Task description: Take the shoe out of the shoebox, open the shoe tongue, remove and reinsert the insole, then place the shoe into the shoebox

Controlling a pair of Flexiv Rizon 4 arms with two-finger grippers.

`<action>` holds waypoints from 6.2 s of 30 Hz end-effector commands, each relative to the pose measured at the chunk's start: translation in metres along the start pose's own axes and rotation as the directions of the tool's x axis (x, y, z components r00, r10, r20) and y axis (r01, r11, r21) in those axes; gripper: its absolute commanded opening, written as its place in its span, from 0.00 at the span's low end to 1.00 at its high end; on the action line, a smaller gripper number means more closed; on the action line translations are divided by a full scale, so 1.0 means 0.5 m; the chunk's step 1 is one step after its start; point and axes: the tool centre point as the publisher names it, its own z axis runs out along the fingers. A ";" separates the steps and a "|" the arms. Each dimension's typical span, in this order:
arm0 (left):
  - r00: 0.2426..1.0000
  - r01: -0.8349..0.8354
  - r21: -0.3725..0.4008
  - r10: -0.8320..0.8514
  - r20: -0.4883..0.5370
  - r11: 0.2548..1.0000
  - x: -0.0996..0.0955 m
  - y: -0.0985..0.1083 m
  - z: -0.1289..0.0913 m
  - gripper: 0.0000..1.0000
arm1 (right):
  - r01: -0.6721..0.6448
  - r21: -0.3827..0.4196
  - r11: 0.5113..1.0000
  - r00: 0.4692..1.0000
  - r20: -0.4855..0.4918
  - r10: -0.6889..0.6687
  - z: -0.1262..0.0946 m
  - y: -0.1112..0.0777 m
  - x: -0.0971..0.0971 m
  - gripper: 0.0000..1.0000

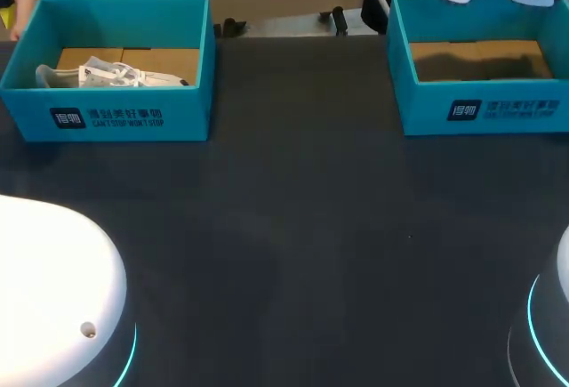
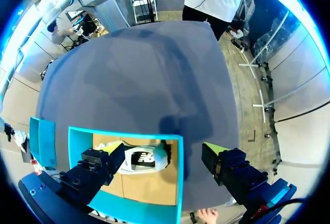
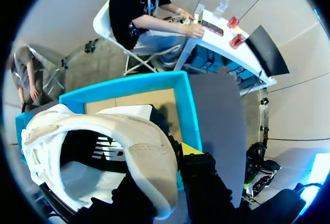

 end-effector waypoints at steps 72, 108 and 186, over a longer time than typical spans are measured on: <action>1.000 -0.002 -0.001 0.002 -0.002 1.000 0.000 -0.002 0.000 1.00 | 0.018 -0.044 0.999 0.989 0.146 -0.011 -0.209 -0.607 0.281 0.00; 1.000 -0.002 -0.001 0.002 -0.002 1.000 0.000 -0.002 0.000 1.00 | 0.027 0.033 0.999 0.985 0.171 -0.032 -0.214 -0.727 0.363 0.00; 1.000 -0.002 -0.001 0.002 -0.002 1.000 0.000 -0.002 0.000 1.00 | 0.074 0.133 0.988 0.994 0.070 -0.084 0.093 -1.001 0.687 0.00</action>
